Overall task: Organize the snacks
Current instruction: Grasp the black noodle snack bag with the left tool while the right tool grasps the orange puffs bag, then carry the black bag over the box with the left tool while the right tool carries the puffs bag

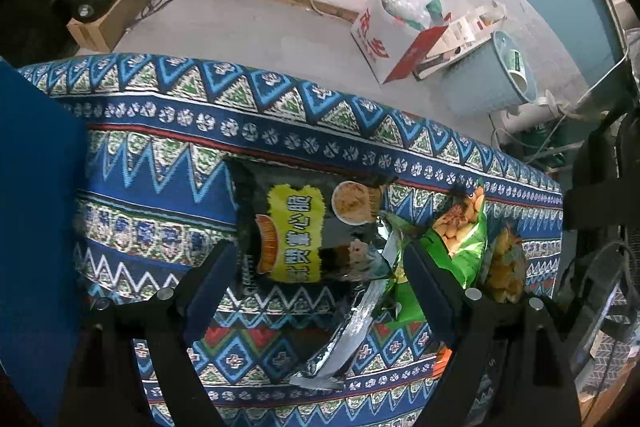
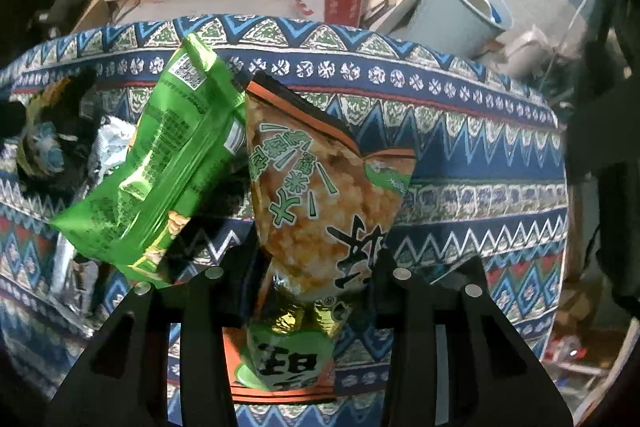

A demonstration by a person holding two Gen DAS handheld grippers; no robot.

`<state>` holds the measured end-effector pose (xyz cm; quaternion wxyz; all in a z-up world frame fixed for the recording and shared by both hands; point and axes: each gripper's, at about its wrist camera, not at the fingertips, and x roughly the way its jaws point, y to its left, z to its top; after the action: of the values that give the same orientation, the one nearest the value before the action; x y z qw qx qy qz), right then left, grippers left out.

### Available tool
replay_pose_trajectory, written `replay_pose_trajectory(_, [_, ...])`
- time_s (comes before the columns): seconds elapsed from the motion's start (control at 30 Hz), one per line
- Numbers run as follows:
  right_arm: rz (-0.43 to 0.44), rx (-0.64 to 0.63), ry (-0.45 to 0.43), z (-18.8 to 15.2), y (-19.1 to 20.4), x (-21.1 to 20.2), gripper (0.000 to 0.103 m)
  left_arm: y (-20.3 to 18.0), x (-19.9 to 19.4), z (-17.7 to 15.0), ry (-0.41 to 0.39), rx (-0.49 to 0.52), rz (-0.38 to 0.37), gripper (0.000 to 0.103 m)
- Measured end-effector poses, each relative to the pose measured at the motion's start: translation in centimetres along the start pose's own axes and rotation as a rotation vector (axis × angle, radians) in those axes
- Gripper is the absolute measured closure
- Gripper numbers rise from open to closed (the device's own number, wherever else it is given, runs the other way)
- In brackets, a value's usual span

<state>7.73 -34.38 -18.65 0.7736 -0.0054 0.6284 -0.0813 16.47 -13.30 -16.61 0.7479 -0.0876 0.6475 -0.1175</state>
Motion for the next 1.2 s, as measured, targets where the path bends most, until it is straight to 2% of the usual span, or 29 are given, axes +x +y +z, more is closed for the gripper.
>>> replay_pose_trajectory(0.13, [0.033,0.017,0.014,0.2,-0.4,-0.3,0.050,-0.4,1.0,0.0,0.003,0.001,0.020,0.016])
replay_pose_trajectory(0.3, [0.065,0.041,0.039,-0.5,0.0,0.1,0.050,0.1,2.8,0.0,0.028,-0.009,0.025,0.015])
replay_pose_trajectory(0.4, [0.098,0.075,0.055,-0.7,-0.7,0.9,0.050,0.9,3.0,-0.2,0.020,-0.042,-0.027,0.014])
replay_pose_trajectory(0.5, [0.115,0.088,0.057,-1.0,-0.9,1.0,0.059,1.9,3.0,-0.4,0.029,-0.079,-0.066,0.021])
replay_pose_trajectory(0.53, [0.115,0.090,0.054,-1.1,-1.0,1.0,0.066,2.0,2.7,-0.5,0.018,-0.074,-0.067,0.030])
replay_pose_trajectory(0.6, [0.107,0.086,0.049,-1.1,-1.1,0.9,0.071,1.8,2.4,-0.6,0.015,-0.037,-0.067,0.035])
replay_pose_trajectory(0.67, [0.097,0.077,0.039,-1.1,-1.1,0.6,0.073,1.5,1.9,-0.8,0.005,0.015,-0.054,0.042])
replay_pose_trajectory(0.73, [0.084,0.064,0.028,-1.3,-1.1,-0.1,0.074,1.2,1.1,-1.0,-0.017,0.058,-0.026,0.044])
replay_pose_trajectory(1.03, [0.044,0.009,-0.044,-1.4,-0.5,-3.9,0.075,0.5,-5.0,-2.6,-0.142,0.195,0.033,0.046])
replay_pose_trajectory(1.2, [0.044,-0.011,-0.092,-1.1,0.3,-6.5,0.075,0.4,-8.0,-3.6,-0.185,0.241,0.066,0.046])
